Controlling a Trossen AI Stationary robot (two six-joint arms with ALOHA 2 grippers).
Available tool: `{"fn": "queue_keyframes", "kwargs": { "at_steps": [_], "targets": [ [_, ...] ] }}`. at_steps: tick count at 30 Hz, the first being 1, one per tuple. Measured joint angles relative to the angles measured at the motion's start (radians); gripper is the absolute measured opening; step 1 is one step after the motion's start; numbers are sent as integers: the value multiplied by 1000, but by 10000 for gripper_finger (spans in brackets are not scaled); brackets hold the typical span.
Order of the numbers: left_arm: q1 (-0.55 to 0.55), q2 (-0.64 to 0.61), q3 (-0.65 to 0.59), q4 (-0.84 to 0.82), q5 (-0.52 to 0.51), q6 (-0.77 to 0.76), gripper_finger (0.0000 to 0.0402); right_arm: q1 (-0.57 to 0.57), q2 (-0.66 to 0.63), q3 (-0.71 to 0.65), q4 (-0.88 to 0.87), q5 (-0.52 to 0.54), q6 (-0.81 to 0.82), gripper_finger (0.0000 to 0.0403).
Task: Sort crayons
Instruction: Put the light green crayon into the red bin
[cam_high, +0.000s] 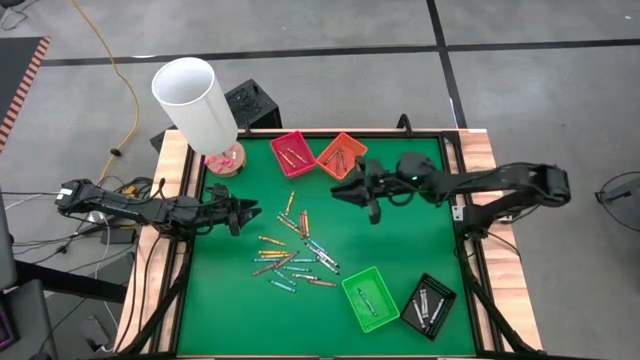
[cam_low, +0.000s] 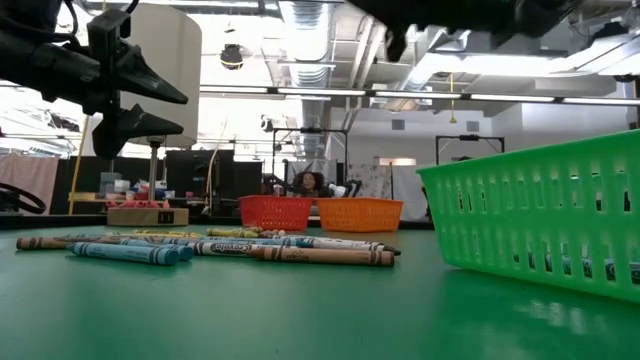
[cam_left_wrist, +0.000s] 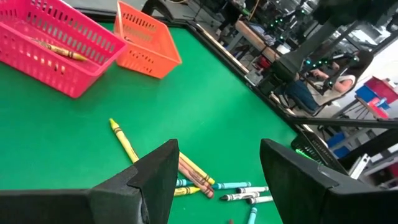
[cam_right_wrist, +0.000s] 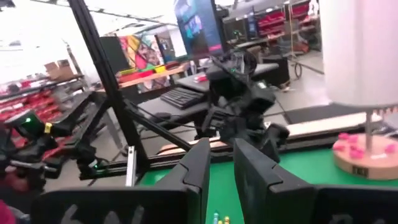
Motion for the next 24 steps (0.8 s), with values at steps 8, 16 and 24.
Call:
{"fn": "queue_keyframes", "kwargs": {
  "at_steps": [8,16,24],
  "targets": [
    [0,0,0,1,1,-12,215,0,-248,1,-275,10,-70,82],
    [0,0,0,1,0,-36,215,0,-380,1,-510,209,-88,82],
    [0,0,0,0,0,-31,215,28,-366,-3,-603,367,-88,82]
  ]
}}
